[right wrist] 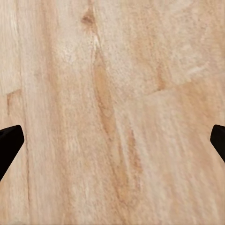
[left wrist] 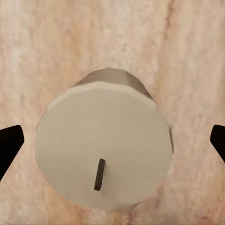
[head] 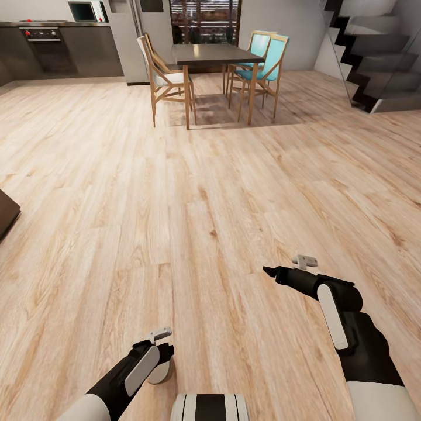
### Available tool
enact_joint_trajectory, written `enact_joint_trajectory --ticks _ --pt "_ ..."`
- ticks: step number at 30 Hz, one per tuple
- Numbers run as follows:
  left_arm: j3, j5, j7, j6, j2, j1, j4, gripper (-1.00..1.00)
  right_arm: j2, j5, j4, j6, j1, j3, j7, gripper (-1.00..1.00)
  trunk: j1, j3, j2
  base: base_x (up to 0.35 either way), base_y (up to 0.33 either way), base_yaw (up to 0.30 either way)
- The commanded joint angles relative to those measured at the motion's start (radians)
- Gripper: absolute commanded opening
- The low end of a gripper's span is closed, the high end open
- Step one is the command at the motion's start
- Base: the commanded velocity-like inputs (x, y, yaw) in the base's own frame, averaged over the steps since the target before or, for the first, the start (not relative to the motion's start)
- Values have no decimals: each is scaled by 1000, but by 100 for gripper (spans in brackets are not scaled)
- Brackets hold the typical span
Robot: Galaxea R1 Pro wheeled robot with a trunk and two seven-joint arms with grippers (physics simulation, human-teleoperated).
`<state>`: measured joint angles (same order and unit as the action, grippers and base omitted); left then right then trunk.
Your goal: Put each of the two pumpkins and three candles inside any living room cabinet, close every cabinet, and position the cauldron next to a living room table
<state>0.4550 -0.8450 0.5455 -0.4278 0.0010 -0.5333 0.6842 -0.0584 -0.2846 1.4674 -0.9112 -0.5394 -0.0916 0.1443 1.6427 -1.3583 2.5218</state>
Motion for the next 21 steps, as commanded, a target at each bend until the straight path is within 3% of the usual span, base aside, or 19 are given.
enact_joint_trajectory --ticks 1,21 --pt "3 -6 8 -2 1 -1 2 100 0 9 1 -5 -1 -1 10 100 0 -1 0 8 0 0" --pt "1 -6 9 -2 5 -1 3 100 0 5 16 -26 -1 0 30 100 0 -1 0 1 0 0"
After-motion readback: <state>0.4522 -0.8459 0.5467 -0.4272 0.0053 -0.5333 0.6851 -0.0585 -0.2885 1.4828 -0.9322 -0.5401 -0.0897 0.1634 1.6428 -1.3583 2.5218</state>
